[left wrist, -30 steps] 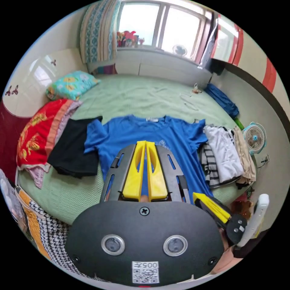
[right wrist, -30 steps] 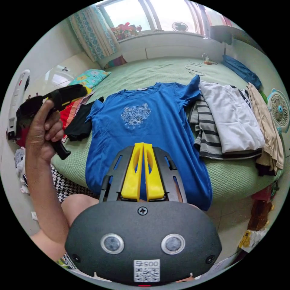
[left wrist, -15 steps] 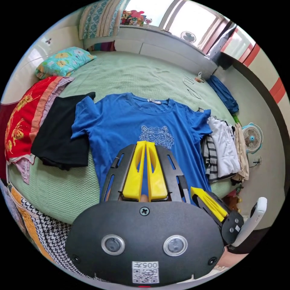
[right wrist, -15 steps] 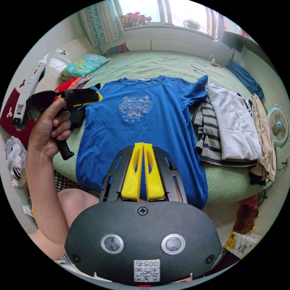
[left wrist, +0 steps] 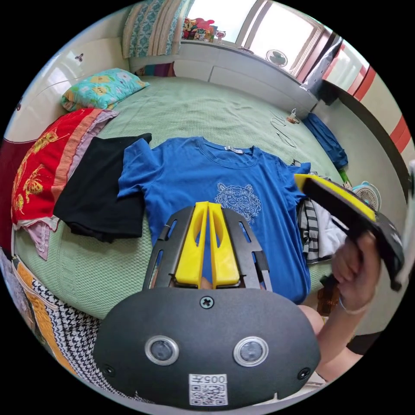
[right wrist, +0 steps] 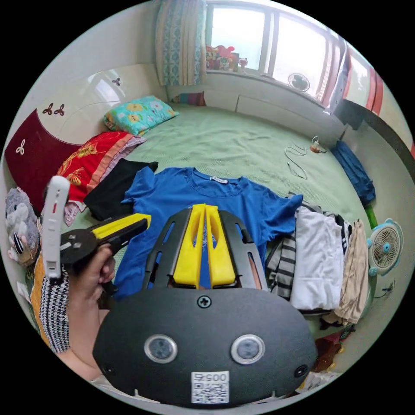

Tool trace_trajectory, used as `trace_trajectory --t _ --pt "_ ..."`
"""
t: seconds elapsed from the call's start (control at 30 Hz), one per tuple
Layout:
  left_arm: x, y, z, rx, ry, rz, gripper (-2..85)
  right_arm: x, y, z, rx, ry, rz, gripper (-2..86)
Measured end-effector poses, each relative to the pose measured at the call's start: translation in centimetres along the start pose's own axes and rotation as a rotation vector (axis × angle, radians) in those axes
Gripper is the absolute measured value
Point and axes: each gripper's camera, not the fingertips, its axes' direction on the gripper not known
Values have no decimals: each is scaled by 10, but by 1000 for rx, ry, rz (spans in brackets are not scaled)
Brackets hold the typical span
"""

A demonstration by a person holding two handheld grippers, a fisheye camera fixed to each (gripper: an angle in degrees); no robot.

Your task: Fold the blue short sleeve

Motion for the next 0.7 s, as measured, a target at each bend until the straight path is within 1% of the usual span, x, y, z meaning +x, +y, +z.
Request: trace_trajectory --t 0.03,0.13,0.23,0.3,0.43,0.5,0.57,0.63,0.7 --pt "-2 -1 3 -8 6 5 -5 7 -1 24 -77 -12 19 -11" --pt "-8 -6 20 -59 -18 56 -6 17 -3 51 -155 -68 37 -12" --pt "-16 -9 33 -90 -156 83 -6 18 -14 65 -157 -158 57 -12" --pt "-33 -11 36 -92 -227 54 -6 12 -22 82 -211 -203 58 -12" --pt "-72 -9 26 -69 -178 -32 -6 -10 -31 112 -362 -241 42 -11" --pt "-105 -5 13 -29 -143 -104 -5 -15 -35 114 -362 -209 22 -11" --pt "-134 -1 3 1 -157 -172 -5 -16 -39 113 -350 -182 17 -11" --pt "-164 5 -6 26 -163 -241 -4 -17 -44 94 -226 -217 14 -11" --pt "-200 14 -15 60 -125 -308 -2 -23 -44 80 -146 -250 -4 -11"
